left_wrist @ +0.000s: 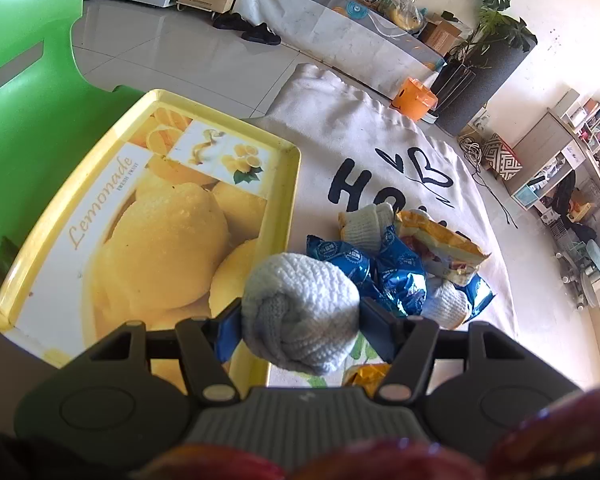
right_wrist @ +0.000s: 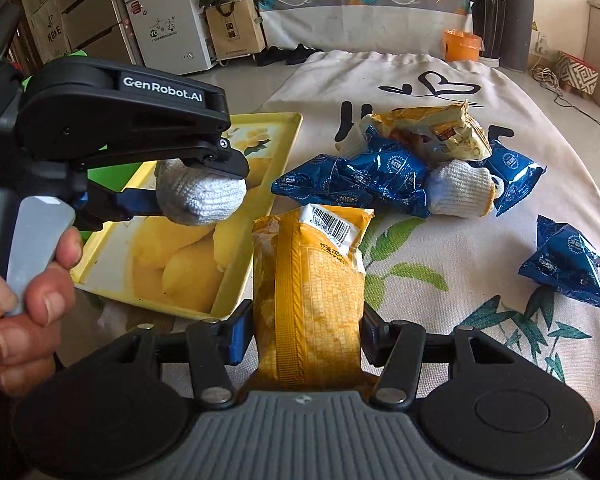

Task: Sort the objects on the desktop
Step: 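Carry both items over the yellow tray and open the left gripper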

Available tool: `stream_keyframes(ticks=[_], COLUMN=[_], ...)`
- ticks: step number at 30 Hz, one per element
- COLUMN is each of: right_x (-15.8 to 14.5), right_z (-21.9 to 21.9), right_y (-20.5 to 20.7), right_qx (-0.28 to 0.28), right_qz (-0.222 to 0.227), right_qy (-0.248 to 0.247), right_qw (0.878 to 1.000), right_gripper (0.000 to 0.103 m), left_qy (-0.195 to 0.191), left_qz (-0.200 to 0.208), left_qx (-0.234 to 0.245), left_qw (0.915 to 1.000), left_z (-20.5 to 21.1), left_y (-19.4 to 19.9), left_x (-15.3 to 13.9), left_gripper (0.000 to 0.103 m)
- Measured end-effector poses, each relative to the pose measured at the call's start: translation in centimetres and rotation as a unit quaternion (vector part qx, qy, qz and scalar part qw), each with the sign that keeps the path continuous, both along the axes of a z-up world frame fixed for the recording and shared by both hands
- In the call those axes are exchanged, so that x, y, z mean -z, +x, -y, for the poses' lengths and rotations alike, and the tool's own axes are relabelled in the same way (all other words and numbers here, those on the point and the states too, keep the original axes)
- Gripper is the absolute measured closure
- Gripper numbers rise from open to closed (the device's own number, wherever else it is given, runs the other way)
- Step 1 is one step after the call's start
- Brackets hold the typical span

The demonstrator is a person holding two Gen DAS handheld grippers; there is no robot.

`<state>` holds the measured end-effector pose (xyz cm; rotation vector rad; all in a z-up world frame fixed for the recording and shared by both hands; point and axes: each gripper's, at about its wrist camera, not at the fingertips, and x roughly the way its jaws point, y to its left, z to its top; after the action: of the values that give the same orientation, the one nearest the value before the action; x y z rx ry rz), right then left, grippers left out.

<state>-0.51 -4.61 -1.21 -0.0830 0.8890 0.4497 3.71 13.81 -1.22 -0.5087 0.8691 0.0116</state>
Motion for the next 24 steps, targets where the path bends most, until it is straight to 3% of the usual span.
stream_keyframes(ticks=[11,24], right_x=[-0.2,0.3], right_z=[-1.2,-5.9], right_y=[1.2,3.2], right_qx=[-0.011,-0.091], right_qz=[-0.007,-0.017], right_qy=[0.019,0.036], right_qw=[1.0,0.995], right_gripper=[0.049,0.049], left_qy=[-0.028,-0.051], left_qz=[0.005,-0.016], left_qx=[-0.051,-0.129], left_qw=[0.9983,0.9902], left_z=[-3.5,-7.9], left_y=[0.7,2.9], left_x=[-1.2,-1.1], left_gripper=[0.042,0.042])
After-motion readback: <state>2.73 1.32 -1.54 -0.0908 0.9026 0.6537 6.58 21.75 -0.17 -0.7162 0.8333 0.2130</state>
